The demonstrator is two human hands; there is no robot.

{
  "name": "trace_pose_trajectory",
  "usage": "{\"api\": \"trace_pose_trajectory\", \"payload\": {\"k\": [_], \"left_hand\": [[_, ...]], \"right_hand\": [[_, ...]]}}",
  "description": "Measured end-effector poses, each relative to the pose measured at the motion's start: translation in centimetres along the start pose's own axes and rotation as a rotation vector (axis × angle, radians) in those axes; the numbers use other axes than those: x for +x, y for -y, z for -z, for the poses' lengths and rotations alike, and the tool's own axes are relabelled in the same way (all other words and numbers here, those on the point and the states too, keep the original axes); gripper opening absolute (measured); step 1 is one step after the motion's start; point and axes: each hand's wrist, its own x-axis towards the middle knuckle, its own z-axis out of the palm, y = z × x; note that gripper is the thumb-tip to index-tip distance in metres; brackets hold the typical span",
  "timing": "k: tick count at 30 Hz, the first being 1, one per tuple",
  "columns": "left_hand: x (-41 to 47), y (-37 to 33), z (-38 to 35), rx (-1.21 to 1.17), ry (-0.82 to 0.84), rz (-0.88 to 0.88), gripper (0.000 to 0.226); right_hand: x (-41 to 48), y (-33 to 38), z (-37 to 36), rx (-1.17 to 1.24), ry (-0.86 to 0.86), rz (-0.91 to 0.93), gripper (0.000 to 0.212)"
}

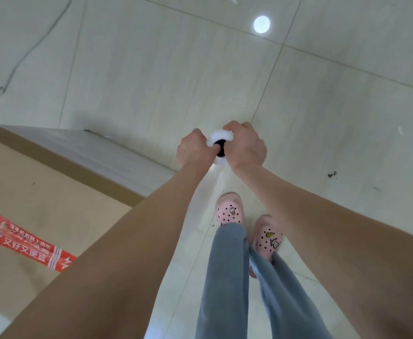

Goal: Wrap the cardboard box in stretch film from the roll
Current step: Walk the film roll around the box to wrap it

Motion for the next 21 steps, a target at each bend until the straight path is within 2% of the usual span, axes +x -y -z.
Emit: {"api": "trace_pose_trajectory", "payload": {"k": [4,10,14,17,21], "left_hand": [[1.3,1.4,1.4,-0.036,-0.033,0.058,0.029],[4.0,-0.1,3.1,0.097,0.072,-0.183,0.029],[5.2,-1.0,3.5,0.258,0.053,-0.289,0.023],[5.9,-0.9,3.8,0.196,0.029,-0.252,0.02],[7.0,-0.7,4.4,-0.058,-0.027,-0.032,0.012]], "right_hand": [[0.8,2.6,-0.9,0.025,0.011,-0.024,0.036],[1.7,3.7,-0.8,-0.029,0.021,-0.012,0.028],[2.6,4.5,-0.7,-0.071,0.017,0.02,0.026],[3.2,5.0,-0.7,-0.1,0.004,0.074,0.03],[4.7,6.5,-0.3,-0.075,-0.036,0.19,0.039]]}}
